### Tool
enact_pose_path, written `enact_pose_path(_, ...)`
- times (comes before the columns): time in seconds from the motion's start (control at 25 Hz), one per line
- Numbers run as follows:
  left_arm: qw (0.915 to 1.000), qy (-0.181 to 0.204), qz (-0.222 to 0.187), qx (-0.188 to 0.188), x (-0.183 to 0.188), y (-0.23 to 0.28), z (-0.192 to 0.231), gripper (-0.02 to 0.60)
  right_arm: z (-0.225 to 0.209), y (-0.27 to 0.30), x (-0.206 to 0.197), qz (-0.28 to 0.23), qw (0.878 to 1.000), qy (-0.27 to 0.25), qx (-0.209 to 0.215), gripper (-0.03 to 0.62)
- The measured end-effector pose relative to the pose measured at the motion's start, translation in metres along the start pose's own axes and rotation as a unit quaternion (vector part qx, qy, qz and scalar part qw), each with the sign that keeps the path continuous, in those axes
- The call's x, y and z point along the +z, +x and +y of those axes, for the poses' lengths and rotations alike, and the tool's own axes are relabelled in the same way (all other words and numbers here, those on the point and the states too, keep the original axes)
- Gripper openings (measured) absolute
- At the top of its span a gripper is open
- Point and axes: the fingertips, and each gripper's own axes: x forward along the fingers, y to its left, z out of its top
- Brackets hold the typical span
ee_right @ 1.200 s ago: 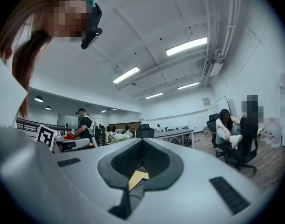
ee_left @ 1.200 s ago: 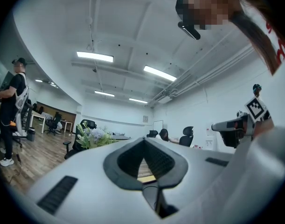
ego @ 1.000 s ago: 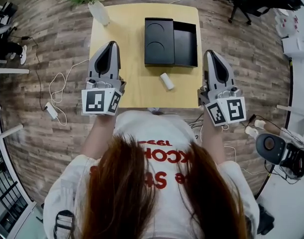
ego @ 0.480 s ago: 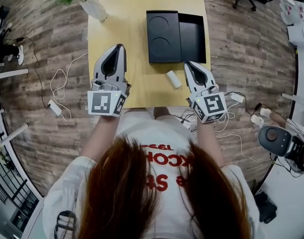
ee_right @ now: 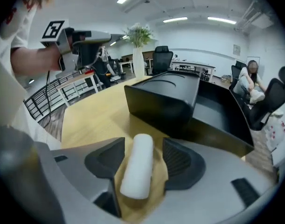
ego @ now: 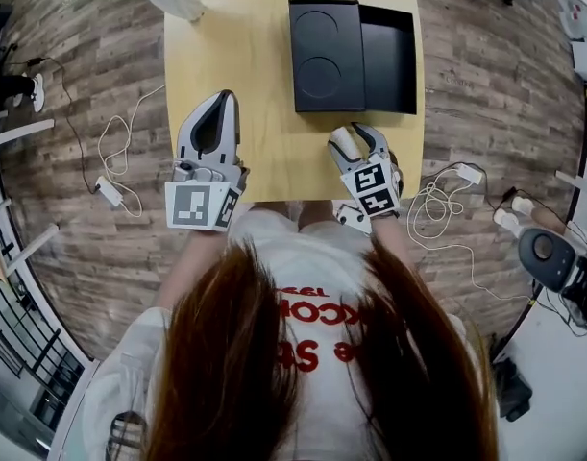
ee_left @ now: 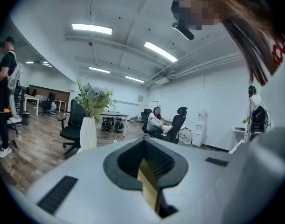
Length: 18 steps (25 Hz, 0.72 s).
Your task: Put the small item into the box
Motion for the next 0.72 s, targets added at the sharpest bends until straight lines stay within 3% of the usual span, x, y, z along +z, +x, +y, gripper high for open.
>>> enact_pose_path(0.2,0.9999,-0.002,0.012,0.003,-0.01,-0.002,0.002,0.006,0.002,0.006,-0.012,0.029,0.999,-0.021,-0.013,0.243)
enact_pose_path(0.36,0.9999,-0.001,0.009,0.007,-0.008,-0.002,0.005,0.006,0.006,0.004,-0.013,0.027,1.0,-0.013,-0.009,0.144)
enact_pose_path(0.4,0.9999,0.0,0.007,0.007,-0.006,-0.002,0.005,0.006,0.006,0.002,-0.011,0.023,1.0,-0.008,-0.008,0.144)
enact_pose_path(0.72,0.9996,0.009,-0.021,0.015,0.021,-0.001,0.01,0.006,-0.01,-0.039,0.052,-0.088,0.995,0.035,-0.022,0.141)
